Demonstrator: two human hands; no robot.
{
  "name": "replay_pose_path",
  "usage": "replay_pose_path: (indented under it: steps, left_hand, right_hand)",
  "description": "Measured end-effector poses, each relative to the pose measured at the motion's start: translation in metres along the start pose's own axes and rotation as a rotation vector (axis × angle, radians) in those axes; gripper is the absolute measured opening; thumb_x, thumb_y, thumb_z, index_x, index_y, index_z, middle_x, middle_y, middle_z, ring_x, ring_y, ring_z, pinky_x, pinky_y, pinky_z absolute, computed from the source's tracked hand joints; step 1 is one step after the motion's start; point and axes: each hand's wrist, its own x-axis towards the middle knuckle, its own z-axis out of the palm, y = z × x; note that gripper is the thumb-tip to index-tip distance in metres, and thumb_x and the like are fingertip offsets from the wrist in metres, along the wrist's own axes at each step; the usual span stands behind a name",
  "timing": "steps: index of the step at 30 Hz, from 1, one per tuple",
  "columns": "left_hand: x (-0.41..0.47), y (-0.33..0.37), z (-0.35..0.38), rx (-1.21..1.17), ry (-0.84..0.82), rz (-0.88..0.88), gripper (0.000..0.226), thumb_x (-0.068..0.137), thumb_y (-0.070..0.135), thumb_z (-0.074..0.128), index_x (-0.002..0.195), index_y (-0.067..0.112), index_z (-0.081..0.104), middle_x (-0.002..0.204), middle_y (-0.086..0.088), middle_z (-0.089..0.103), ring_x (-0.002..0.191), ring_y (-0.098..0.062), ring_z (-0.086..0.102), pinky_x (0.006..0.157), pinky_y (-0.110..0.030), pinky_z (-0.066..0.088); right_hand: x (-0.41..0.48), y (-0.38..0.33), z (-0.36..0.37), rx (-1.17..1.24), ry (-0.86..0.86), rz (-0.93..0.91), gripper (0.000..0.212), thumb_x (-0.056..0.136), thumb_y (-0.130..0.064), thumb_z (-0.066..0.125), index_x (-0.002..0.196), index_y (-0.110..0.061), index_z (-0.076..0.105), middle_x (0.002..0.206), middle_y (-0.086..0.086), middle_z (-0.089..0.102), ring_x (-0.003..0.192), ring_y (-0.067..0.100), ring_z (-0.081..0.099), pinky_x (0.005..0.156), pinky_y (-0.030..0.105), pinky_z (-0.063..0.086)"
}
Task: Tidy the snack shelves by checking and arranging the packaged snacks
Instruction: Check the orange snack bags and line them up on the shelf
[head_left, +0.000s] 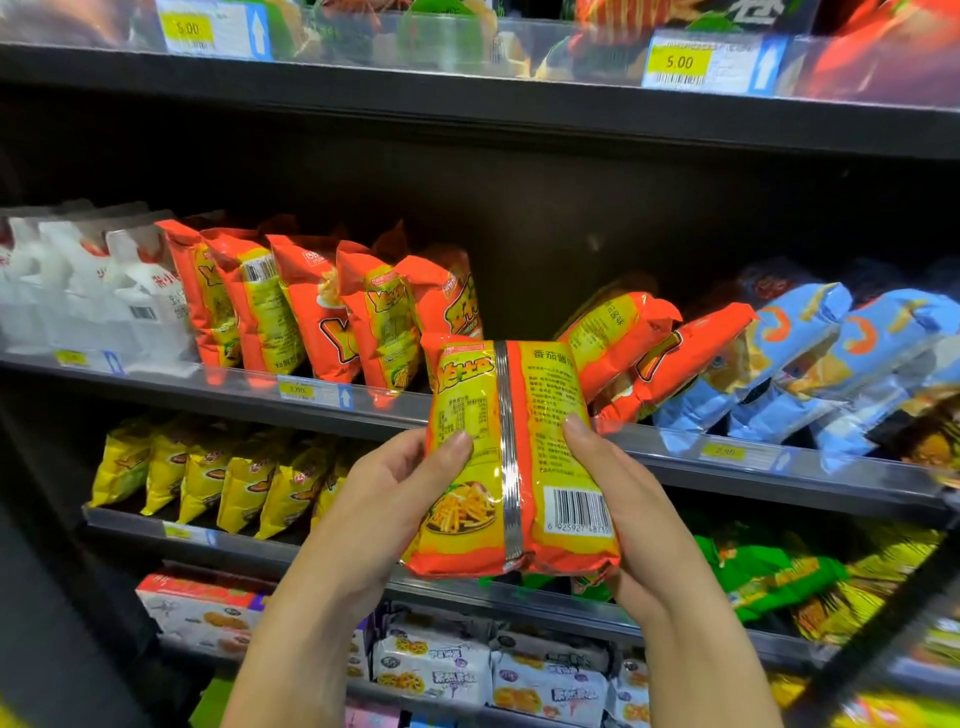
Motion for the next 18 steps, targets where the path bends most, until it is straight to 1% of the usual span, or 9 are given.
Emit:
replay_pose_path:
  steps: [2, 4, 5, 7, 9, 11, 13, 15, 18]
  left_hand:
    - [-0.001, -0.001, 0.002, 0.004, -0.001, -0.004, 0.044, 0.089, 0.039, 0.067, 0.128, 0.021, 0.071, 0.119, -0.005, 0.079, 0.113, -0.026, 0.075, 0.097, -0.045, 0.06]
    - [-0.001, -0.004, 0.002, 0.017, -0.005, -0.016, 0.041, 0.093, 0.035, 0.065, 0.132, 0.023, 0.068, 0.123, -0.004, 0.078, 0.118, -0.026, 0.073, 0.103, -0.049, 0.055]
    - [0.0, -0.006, 0.003, 0.022, -0.01, -0.02, 0.039, 0.096, 0.031, 0.063, 0.135, 0.024, 0.066, 0.125, -0.002, 0.077, 0.119, -0.025, 0.073, 0.102, -0.047, 0.056]
    - [0.002, -0.008, 0.004, 0.039, -0.013, 0.008, 0.041, 0.099, 0.028, 0.06, 0.139, 0.029, 0.062, 0.128, 0.005, 0.076, 0.121, -0.017, 0.071, 0.098, -0.035, 0.059]
    - [0.002, -0.009, 0.005, 0.056, -0.026, 0.05, 0.047, 0.095, 0.04, 0.058, 0.142, 0.04, 0.058, 0.129, 0.017, 0.074, 0.122, -0.004, 0.068, 0.099, -0.026, 0.056]
    - [0.002, -0.01, 0.009, 0.062, -0.073, 0.057, 0.046, 0.095, 0.047, 0.054, 0.141, 0.043, 0.059, 0.13, 0.02, 0.073, 0.121, 0.002, 0.066, 0.098, -0.022, 0.052]
    - [0.003, -0.013, 0.013, 0.042, -0.074, 0.057, 0.042, 0.098, 0.039, 0.053, 0.139, 0.035, 0.062, 0.129, 0.011, 0.075, 0.121, -0.007, 0.069, 0.09, -0.021, 0.056]
    - [0.005, -0.016, 0.015, 0.004, -0.04, 0.059, 0.04, 0.101, 0.035, 0.052, 0.139, 0.027, 0.063, 0.129, 0.001, 0.076, 0.121, -0.019, 0.071, 0.091, -0.032, 0.06]
    - [0.006, -0.018, 0.017, -0.049, -0.035, 0.053, 0.039, 0.102, 0.031, 0.05, 0.138, 0.023, 0.063, 0.127, -0.004, 0.076, 0.117, -0.022, 0.073, 0.092, -0.032, 0.062]
  right_hand:
    - [-0.001, 0.0, 0.0, 0.059, -0.056, 0.017, 0.055, 0.086, -0.045, 0.068, 0.133, -0.017, 0.067, 0.119, 0.013, 0.078, 0.11, 0.033, 0.075, 0.106, 0.057, 0.053]
    - [-0.002, 0.002, 0.0, 0.066, -0.085, 0.005, 0.053, 0.086, -0.042, 0.068, 0.134, -0.017, 0.067, 0.121, 0.014, 0.077, 0.112, 0.034, 0.075, 0.107, 0.057, 0.052]
    - [-0.002, 0.003, 0.0, 0.039, -0.086, -0.019, 0.051, 0.087, -0.04, 0.068, 0.133, -0.018, 0.067, 0.122, 0.013, 0.077, 0.113, 0.033, 0.075, 0.107, 0.056, 0.052]
    - [-0.002, 0.005, -0.001, -0.042, -0.065, -0.084, 0.047, 0.089, -0.037, 0.068, 0.133, -0.02, 0.067, 0.122, 0.01, 0.077, 0.113, 0.031, 0.074, 0.107, 0.056, 0.053]
    - [-0.001, 0.006, 0.0, -0.156, -0.028, -0.159, 0.046, 0.089, -0.037, 0.072, 0.132, -0.023, 0.067, 0.122, 0.005, 0.078, 0.113, 0.027, 0.075, 0.105, 0.056, 0.054]
    - [-0.002, 0.009, 0.002, -0.277, 0.003, -0.235, 0.044, 0.09, -0.037, 0.08, 0.13, -0.025, 0.067, 0.12, 0.0, 0.078, 0.11, 0.023, 0.076, 0.102, 0.056, 0.057]
    - [-0.004, 0.01, 0.004, -0.36, -0.015, -0.283, 0.045, 0.089, -0.041, 0.078, 0.13, -0.03, 0.065, 0.12, -0.005, 0.078, 0.11, 0.017, 0.075, 0.1, 0.052, 0.058]
    - [-0.008, 0.009, 0.004, -0.422, -0.085, -0.303, 0.046, 0.091, -0.045, 0.073, 0.134, -0.035, 0.062, 0.124, -0.008, 0.076, 0.114, 0.015, 0.073, 0.102, 0.051, 0.056]
    - [-0.012, 0.007, 0.001, -0.431, -0.158, -0.306, 0.05, 0.095, -0.045, 0.069, 0.143, -0.04, 0.056, 0.134, -0.009, 0.071, 0.123, 0.016, 0.069, 0.107, 0.051, 0.052]
